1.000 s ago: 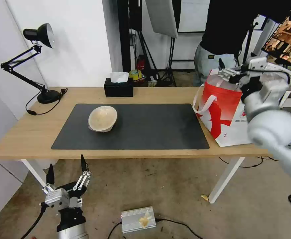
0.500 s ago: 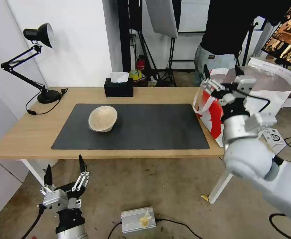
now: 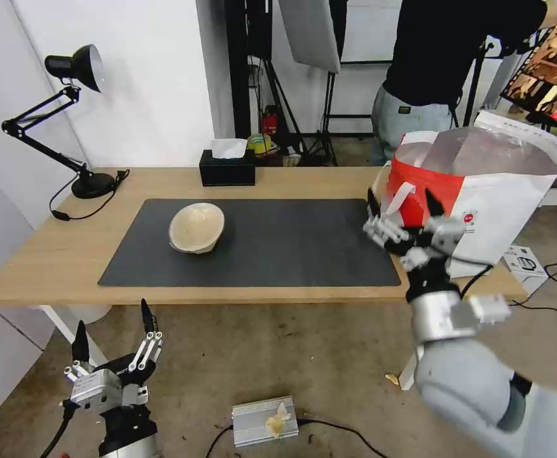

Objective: Pick up the trash from the table and place it into the takeout bag.

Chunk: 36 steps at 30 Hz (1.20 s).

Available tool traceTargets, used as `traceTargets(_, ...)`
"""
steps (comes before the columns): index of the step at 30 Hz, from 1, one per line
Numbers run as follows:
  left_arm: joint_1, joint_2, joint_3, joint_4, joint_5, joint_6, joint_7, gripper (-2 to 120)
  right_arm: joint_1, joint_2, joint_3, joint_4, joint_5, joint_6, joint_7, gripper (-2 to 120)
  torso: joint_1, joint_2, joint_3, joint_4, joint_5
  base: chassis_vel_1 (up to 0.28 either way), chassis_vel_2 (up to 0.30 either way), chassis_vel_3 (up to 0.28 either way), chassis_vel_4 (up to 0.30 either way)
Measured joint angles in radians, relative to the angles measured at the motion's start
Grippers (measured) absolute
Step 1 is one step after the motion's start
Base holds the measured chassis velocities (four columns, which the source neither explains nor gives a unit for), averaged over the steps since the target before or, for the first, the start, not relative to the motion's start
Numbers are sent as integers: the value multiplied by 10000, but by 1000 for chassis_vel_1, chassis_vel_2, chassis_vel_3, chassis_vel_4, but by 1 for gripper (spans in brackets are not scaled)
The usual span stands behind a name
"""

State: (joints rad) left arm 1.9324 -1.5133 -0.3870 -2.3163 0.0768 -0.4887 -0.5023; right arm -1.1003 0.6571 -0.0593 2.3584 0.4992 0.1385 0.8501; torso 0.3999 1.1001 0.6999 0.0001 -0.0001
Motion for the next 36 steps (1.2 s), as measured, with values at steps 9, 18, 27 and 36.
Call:
traceTargets(9,39,-70,-65,-24,-4,-8,-11,100,-2517,76,164,356,-1414,-355,259,100,0,0,0,-1,0,0,0,0,0)
traceTargets(18,-100,284,-39,-243,-418,565,-356,100,-3556,177,70,322,-1853,-465,242,100,1,0,1,-1,0,0,0,0,0)
traceTargets(27,-436,1090,-165,-433,-1141,1021,-524,100,-3841,221,-22,286,-2024,-466,167,100,1,0,1,0,-1,0,0,0,0)
traceTargets(36,-1126,2536,-411,-697,-3237,2097,-1118,100,-3900,246,-58,191,-2122,-379,-21,100,1,-2,1,-1,-1,0,0,0,0)
